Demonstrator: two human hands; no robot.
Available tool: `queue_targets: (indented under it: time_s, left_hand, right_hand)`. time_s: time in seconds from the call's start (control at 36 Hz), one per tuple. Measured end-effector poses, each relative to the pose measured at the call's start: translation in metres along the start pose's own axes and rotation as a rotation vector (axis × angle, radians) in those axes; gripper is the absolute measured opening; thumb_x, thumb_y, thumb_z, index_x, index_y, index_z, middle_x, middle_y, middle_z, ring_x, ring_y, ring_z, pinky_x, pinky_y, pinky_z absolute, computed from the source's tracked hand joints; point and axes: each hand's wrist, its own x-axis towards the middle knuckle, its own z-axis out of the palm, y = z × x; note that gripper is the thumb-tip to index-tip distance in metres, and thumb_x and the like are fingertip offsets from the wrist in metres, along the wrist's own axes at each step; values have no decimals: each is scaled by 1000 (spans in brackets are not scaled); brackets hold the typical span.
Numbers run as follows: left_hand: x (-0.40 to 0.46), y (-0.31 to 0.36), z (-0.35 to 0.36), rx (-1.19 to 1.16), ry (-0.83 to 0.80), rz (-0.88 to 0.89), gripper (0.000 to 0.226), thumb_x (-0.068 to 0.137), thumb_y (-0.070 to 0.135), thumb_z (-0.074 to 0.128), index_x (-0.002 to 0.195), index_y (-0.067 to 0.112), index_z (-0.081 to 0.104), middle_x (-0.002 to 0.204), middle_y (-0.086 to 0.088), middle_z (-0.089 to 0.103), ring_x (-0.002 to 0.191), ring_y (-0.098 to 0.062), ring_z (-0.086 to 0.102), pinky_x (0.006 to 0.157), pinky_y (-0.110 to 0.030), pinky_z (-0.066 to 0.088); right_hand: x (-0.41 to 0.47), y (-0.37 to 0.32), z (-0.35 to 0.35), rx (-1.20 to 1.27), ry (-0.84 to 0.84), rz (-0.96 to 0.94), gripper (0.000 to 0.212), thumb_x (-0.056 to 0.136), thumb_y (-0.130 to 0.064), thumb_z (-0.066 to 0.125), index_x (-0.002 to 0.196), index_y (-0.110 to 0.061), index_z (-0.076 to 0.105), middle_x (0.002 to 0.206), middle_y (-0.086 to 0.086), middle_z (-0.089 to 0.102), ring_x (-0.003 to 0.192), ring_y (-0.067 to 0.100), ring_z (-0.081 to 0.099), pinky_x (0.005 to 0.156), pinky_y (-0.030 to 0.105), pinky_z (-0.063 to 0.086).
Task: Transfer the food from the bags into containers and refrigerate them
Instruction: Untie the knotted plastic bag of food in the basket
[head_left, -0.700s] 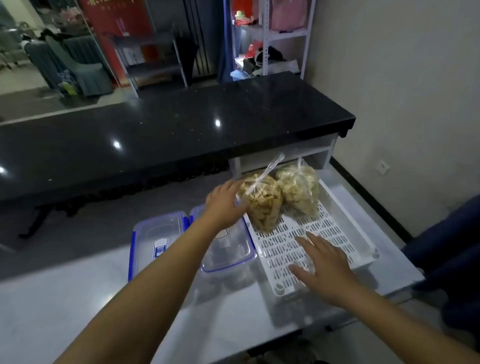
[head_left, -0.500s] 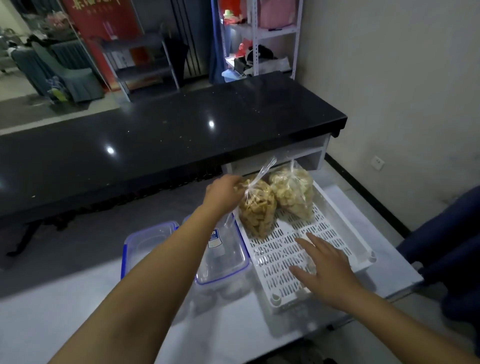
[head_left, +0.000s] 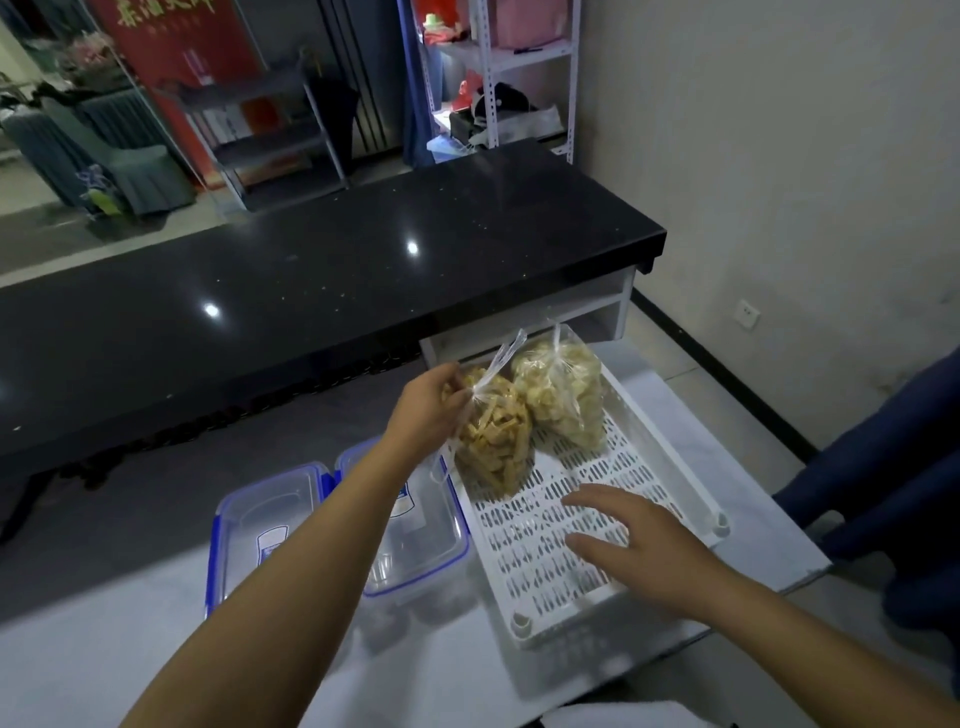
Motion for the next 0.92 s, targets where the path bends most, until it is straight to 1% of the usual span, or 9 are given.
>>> queue_targets:
  time_s: [0.11,0.22,0.31,0.44,0.53,0.64,0.72,0.83,0.92]
  left_hand:
    - [-12,13,-1,-89,27,-14,16,95,14,66,87,0,62,143,2,57,126,-16,52,79,-11,43]
    - [-31,23,6,-180,9,-39,18,94,15,68,86,0,61,147,5,54,136,-21,48,109,-44,43]
    - [-49,31,14,-208,-18,-52,17,94,16,67,86,2,62,151,9,50,141,-17,41,109,-38,36]
    - [-85,40,33,-304,-21,-21,10,93,14,70,94,4,66,120,28,59,114,13,51,99,-20,44]
    - [-110,44,53,-372,9,-1,4,91,10,72,90,9,68,110,33,65,114,13,57,90,-6,46]
    - [-131,39,69,-465,18,-2,22,89,9,74,73,18,62,120,21,70,116,3,62,91,-22,52]
    - [-130,35,64,-402,-5,-29,21,88,14,75,74,25,66,120,14,71,121,-4,61,100,-34,48]
    - [-118,35,44,-235,-41,37,17,92,20,72,101,34,72,118,20,69,115,4,60,101,-24,45]
    - [-102,37,26,39,-210,180,34,95,23,67,126,37,65,134,25,55,122,14,46,105,-15,36]
  right_hand:
    - [4,-2,-1,71,-1,-13,43,89,-44,70,130,-44,56,139,-27,50,132,-1,43,106,21,35]
    - [8,-6,-3,121,59,-26,49,85,-47,73,128,-52,52,138,-26,50,127,-1,45,103,27,38]
    - [12,-7,-5,170,124,-28,54,84,-44,75,133,-48,52,135,-27,50,124,-2,44,101,28,39]
    - [14,-1,-10,246,179,-9,53,86,-40,75,132,-50,53,129,-31,51,115,-7,46,83,13,40]
    - [11,7,-8,279,148,18,48,86,-41,74,129,-51,55,123,-34,54,111,-9,51,78,6,41]
    - [11,16,-6,329,97,59,44,89,-27,73,127,-45,60,129,-23,58,119,0,54,79,3,42]
    - [13,19,-4,311,82,35,43,90,-17,71,128,-36,63,132,-20,57,115,-9,52,75,-4,39]
    - [14,15,1,308,104,26,45,90,-23,72,131,-36,61,130,-21,59,106,-13,52,81,5,44]
    - [11,10,4,330,154,17,34,90,-30,72,118,-43,58,115,-26,63,101,-11,58,78,15,52]
